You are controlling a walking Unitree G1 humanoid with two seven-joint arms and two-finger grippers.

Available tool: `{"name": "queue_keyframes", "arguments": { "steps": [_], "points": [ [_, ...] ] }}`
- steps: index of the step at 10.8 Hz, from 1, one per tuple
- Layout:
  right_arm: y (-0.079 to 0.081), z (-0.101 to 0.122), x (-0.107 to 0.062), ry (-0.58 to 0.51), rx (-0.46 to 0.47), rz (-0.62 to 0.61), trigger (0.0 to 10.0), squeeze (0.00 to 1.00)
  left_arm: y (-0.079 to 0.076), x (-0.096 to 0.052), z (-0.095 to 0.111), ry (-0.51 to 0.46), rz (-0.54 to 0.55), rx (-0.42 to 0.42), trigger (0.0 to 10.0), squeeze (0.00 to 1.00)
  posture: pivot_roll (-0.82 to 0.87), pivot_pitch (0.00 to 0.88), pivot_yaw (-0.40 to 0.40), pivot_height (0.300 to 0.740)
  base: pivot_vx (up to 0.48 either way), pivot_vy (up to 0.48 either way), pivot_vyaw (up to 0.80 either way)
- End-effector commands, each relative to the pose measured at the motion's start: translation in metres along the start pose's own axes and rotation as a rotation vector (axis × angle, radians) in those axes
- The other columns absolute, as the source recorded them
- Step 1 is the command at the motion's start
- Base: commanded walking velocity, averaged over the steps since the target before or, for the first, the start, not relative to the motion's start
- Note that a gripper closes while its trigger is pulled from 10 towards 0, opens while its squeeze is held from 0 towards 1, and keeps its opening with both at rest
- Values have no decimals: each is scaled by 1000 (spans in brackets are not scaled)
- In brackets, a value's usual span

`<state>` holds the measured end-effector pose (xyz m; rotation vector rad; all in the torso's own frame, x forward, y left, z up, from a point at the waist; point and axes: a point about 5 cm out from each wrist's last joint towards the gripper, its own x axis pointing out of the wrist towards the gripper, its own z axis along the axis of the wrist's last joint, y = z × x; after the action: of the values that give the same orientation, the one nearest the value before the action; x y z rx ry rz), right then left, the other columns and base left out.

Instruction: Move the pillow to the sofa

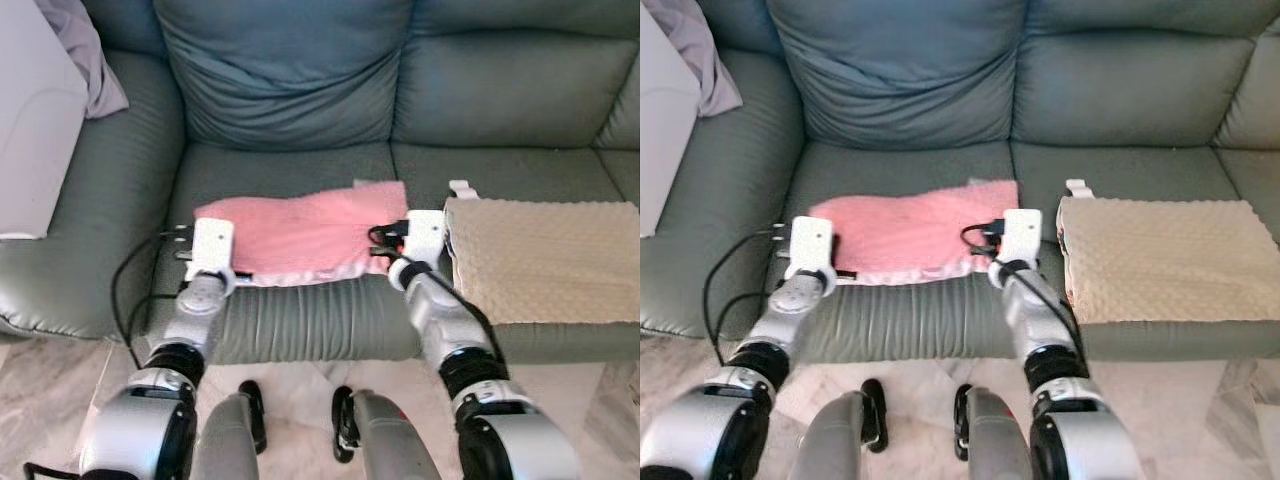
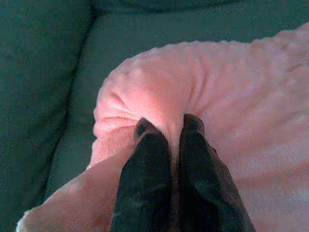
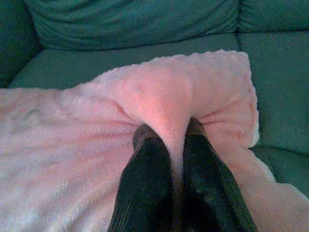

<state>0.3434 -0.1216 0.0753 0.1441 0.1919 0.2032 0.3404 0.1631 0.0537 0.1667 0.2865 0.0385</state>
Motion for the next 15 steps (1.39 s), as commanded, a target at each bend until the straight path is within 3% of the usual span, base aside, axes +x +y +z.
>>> {"name": "queue_keyframes", "arguments": {
  "steps": [1,5,7,8,9,11,15],
  "points": [
    [1,-13,-4,37,0,2,10000,0,9,-1,-8,28,29,9,10000,0,-46,352,-38,740,0,0,0],
    [1,-37,-10,152,-3,-28,10000,0,16,-4,-19,69,43,43,10000,0,-41,350,-43,740,0,0,0],
    [3,-59,-17,243,36,-10,10000,0,13,-10,-39,166,55,17,10000,0,-42,342,-43,740,0,0,0],
    [2,-59,-17,238,32,-15,10000,24,14,-10,-38,169,68,17,10000,816,-41,340,-45,740,0,0,0],
    [0,-56,-16,227,23,-29,10000,1000,14,-9,-37,176,67,-7,10000,1000,-40,336,-45,740,0,0,0],
    [-7,-46,-12,192,-29,-95,10000,1000,7,-8,-35,182,28,-29,10000,1000,-39,331,-47,740,0,0,0],
    [-20,-44,-12,196,-39,-157,10000,1000,-4,-12,-45,245,-1,-42,10000,1000,-41,324,-49,740,0,0,0]
  ]
}}
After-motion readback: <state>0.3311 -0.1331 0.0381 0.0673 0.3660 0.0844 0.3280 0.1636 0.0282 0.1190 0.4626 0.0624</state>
